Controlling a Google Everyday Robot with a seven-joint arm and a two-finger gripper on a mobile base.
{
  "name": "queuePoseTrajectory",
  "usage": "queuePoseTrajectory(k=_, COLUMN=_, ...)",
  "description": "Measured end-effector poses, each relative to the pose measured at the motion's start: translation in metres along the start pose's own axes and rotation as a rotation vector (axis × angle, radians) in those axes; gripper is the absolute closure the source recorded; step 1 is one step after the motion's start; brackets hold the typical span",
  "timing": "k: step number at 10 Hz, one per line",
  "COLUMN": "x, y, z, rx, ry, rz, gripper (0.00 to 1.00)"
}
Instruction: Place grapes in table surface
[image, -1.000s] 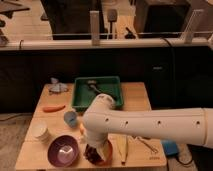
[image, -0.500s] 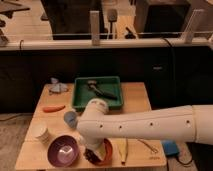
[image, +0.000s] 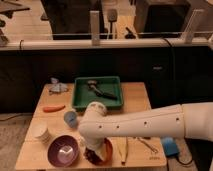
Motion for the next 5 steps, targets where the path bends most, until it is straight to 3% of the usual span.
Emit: queuePoseTrajectory(k=5, x=0.006, y=0.012, z=0.012, rx=-0.020, ry=-0.003, rz=0.015, gripper=0.20)
